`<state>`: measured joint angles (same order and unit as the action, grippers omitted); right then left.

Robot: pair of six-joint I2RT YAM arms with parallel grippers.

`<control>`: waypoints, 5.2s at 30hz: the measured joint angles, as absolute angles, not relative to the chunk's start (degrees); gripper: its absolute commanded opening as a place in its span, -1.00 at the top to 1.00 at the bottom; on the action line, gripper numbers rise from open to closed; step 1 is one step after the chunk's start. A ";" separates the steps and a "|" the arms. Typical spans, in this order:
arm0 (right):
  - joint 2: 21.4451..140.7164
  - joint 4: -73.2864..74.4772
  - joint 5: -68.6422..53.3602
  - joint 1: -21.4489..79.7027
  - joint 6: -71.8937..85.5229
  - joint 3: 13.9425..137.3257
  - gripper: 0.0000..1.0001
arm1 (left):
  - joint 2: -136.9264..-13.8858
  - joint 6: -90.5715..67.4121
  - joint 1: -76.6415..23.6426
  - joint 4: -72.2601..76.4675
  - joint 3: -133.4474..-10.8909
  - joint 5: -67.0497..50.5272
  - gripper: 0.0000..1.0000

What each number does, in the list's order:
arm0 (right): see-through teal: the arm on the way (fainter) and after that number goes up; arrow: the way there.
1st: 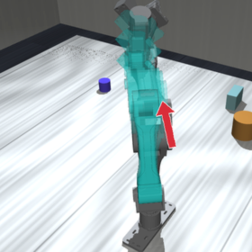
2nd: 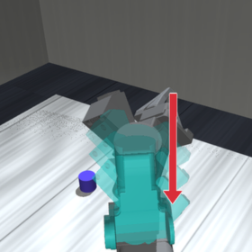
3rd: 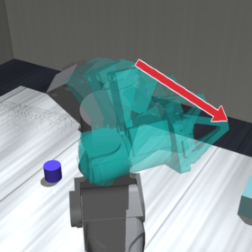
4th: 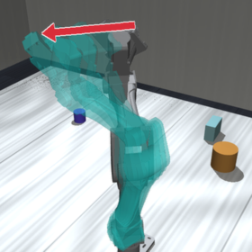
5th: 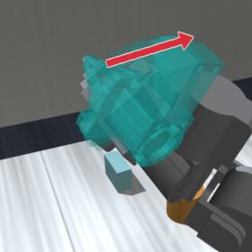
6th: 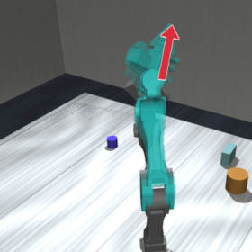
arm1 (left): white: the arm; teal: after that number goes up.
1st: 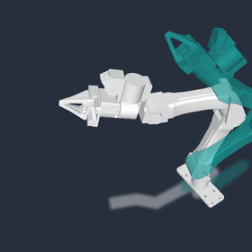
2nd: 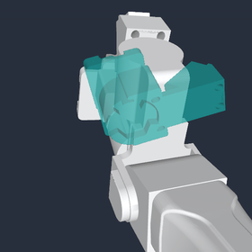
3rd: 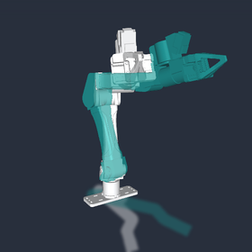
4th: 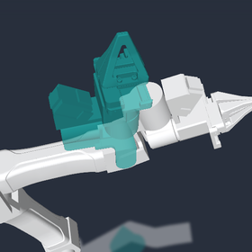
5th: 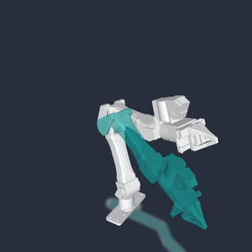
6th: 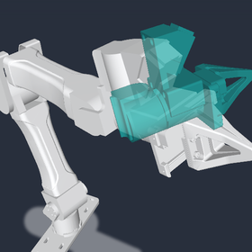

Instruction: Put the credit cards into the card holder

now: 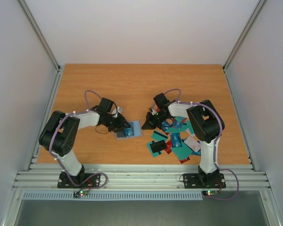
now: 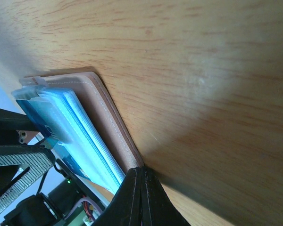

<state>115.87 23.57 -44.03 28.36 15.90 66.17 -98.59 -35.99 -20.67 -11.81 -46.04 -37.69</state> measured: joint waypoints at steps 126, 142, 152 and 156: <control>113.38 20.73 -46.44 30.37 11.68 66.50 0.28 | -102.76 -21.74 -28.25 -38.17 -61.73 -23.99 0.99; 115.59 20.03 -47.48 30.83 11.70 67.37 0.35 | -104.31 -20.49 -27.92 -35.97 -60.60 -25.61 0.99; 116.20 19.68 -48.73 31.57 11.68 68.01 0.41 | -104.31 -20.49 -27.55 -34.89 -59.92 -26.83 0.99; 116.18 21.71 -47.57 32.40 11.05 69.10 0.41 | -104.31 -20.49 -27.57 -34.50 -59.81 -27.38 1.00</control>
<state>116.18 21.71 -47.57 32.40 11.05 69.10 -104.31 -20.49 -27.57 -34.50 -59.81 -27.38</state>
